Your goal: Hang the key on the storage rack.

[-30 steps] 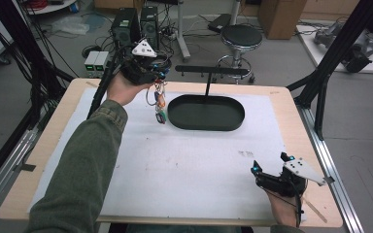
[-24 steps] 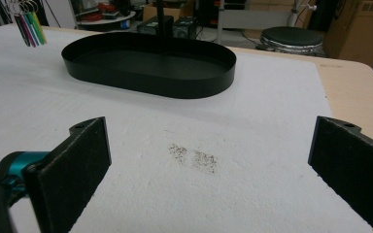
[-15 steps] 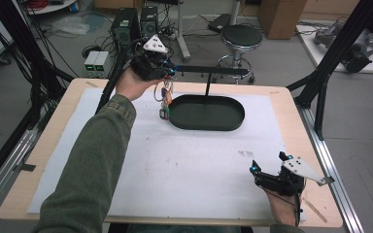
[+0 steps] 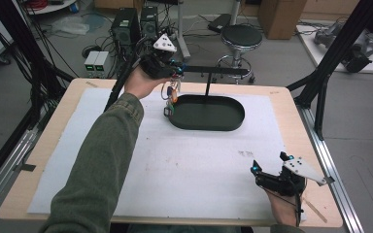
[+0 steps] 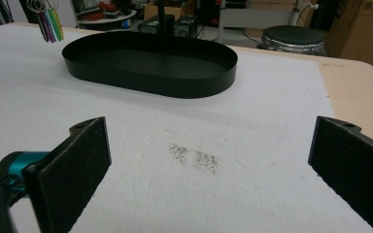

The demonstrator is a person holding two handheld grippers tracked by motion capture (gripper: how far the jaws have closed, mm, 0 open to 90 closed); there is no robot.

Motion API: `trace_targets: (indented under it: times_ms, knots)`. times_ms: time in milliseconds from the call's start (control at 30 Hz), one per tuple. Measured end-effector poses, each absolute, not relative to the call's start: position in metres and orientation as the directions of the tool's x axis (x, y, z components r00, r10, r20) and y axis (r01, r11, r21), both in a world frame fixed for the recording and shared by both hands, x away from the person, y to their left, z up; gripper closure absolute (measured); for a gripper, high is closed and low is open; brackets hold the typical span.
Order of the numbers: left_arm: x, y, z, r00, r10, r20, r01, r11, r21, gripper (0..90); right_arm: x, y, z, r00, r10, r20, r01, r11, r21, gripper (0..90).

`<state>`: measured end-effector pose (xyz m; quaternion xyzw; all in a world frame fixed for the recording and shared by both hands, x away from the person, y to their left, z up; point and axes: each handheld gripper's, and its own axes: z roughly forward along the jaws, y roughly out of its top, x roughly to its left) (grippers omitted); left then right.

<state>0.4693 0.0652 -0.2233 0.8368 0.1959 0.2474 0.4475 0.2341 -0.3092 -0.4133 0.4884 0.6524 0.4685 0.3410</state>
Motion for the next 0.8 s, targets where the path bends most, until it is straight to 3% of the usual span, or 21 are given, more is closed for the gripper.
trace_targets:
  times_ms: [800]
  knots:
    - [0.504, 0.04, -0.231, 0.788, 0.564, 0.245, 0.091, -0.501, 0.86, 84.7, 0.229, -0.316, -0.414, -0.278, 0.96, 0.022, 0.321, 0.071, 0.945, 0.6]
